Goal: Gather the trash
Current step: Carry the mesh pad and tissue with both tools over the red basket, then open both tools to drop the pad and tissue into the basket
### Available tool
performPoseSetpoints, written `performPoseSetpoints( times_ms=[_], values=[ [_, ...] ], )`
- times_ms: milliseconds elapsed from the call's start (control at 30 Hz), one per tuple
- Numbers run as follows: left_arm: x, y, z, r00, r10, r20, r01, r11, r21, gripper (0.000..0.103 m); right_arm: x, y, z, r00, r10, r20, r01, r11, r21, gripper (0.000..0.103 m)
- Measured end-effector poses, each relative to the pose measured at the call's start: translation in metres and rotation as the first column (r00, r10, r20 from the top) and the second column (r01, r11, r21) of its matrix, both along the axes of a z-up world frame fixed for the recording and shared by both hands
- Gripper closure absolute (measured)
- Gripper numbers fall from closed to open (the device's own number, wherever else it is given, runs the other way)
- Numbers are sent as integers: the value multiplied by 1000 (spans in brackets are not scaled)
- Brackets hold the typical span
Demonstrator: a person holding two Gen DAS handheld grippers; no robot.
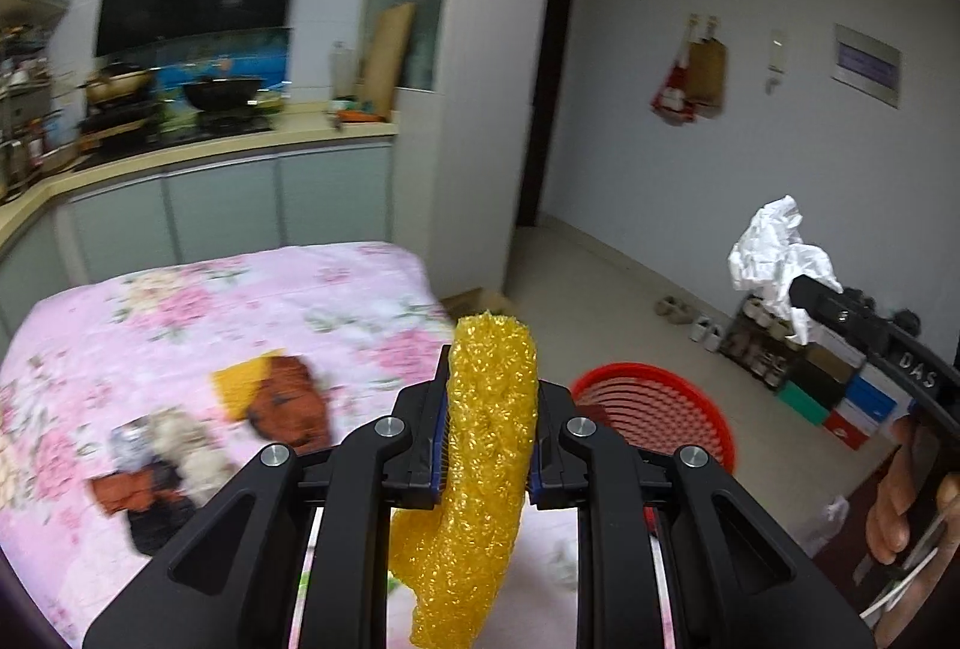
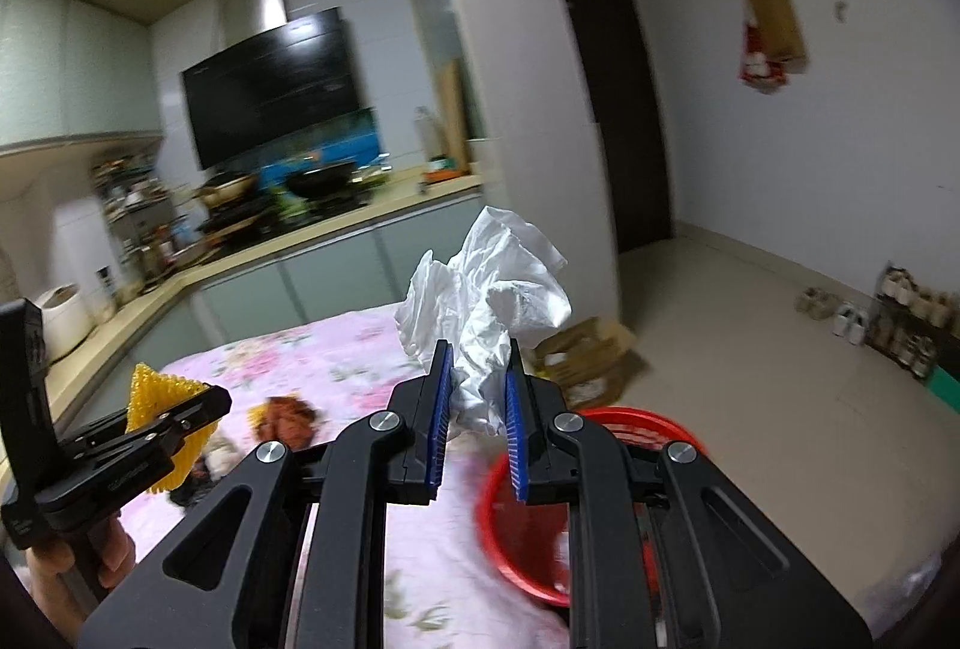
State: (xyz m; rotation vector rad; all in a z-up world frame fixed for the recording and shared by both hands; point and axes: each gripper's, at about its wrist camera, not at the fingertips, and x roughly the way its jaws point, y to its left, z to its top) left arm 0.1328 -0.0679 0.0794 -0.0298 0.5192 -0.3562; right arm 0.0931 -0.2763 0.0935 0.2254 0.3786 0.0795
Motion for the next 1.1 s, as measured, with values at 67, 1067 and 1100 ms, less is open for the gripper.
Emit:
performPoseSetpoints(
  times_ms=[67, 1067, 1100],
  values=[
    [6, -21, -2, 999, -43, -16, 43, 999, 0, 86, 2, -11, -5, 999, -28, -18, 29, 999, 14, 86],
    [89, -174, -120, 899, -274, -341, 314, 947, 66, 69, 71, -74, -116, 922, -132, -364, 191, 973, 130, 80],
    [88, -174, -122, 902, -273, -336, 313, 947, 71, 66, 70, -76, -117, 921, -132, -366, 192, 972, 135, 76]
  ],
)
